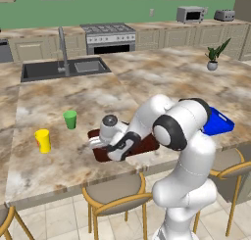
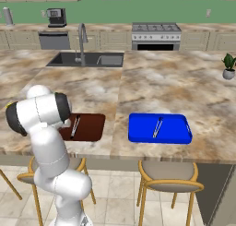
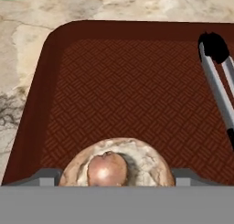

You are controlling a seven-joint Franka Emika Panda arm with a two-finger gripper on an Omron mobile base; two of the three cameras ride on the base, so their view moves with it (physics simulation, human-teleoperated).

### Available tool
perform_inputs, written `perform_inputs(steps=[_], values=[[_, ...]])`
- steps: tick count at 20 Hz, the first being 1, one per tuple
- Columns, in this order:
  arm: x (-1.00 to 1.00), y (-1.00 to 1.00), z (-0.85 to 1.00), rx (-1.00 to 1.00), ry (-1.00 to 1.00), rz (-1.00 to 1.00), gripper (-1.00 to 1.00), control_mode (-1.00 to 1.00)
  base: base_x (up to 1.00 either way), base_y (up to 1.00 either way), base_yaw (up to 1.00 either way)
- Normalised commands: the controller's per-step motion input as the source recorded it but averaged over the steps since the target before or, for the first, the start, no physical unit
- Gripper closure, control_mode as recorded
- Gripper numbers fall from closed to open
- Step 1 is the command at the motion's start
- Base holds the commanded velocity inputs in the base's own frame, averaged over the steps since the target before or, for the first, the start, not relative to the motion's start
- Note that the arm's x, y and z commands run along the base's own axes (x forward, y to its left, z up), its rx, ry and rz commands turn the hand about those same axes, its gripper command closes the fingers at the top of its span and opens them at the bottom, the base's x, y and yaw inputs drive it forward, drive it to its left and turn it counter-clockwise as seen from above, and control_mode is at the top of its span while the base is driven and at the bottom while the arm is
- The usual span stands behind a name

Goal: Gather the mushroom and lemon from the fridge and place them on a tray on the dining counter. Then gather the chicken drumstick and fish from the fridge and place them on the other tray.

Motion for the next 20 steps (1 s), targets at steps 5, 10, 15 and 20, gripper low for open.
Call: perform_inputs(steps=[5, 10, 15, 20], values=[[-0.02, -0.07, 0.18, 0.00, 0.00, -0.02, -1.00, -1.00, 0.00, 0.00, 0.00], [-0.04, -0.17, 0.52, 0.00, 0.00, 0.00, -1.00, -1.00, 0.00, 0.00, 0.00], [-0.04, -0.23, 0.79, 0.00, 0.00, 0.00, -1.00, -1.00, 0.00, 0.00, 0.00], [-0.18, -0.33, 0.95, 0.00, 0.00, 0.00, -1.00, -1.00, 0.00, 0.00, 0.00]])
